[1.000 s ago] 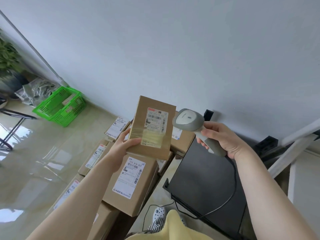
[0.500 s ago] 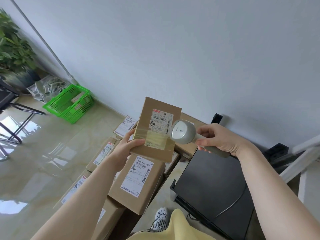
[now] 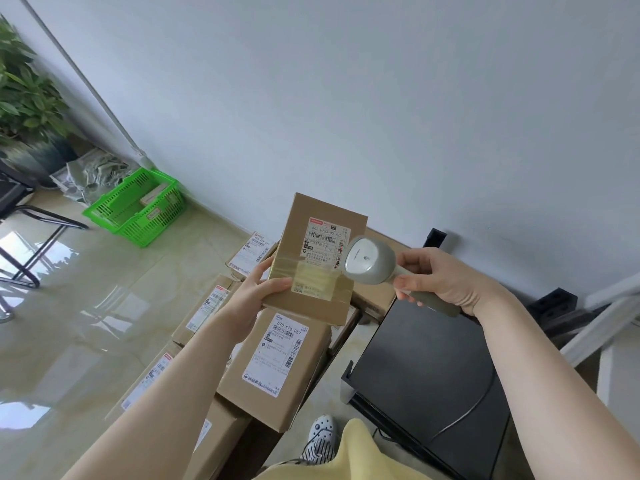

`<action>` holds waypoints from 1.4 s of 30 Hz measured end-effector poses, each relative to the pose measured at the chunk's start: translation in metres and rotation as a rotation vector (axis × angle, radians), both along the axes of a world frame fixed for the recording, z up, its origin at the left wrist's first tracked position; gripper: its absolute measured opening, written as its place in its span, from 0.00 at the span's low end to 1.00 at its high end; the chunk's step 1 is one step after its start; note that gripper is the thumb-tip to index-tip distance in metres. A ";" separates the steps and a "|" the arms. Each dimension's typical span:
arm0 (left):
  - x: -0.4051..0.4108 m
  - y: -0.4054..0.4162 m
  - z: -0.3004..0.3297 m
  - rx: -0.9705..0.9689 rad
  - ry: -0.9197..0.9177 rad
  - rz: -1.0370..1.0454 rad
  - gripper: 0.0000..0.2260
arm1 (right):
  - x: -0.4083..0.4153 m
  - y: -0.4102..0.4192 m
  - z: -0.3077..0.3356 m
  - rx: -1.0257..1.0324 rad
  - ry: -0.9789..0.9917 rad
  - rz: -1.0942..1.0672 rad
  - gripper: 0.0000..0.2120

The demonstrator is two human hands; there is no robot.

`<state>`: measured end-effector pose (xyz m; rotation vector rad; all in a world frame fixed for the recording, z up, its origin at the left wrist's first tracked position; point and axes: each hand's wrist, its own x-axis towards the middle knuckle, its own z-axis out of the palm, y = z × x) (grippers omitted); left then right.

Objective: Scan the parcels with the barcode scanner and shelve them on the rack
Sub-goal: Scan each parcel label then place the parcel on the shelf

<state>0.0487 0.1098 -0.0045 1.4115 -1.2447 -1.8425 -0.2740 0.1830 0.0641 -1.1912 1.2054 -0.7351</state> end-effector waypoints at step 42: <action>-0.051 0.004 -0.017 0.029 -0.091 0.285 0.52 | -0.010 0.022 -0.104 0.413 -0.142 -1.271 0.23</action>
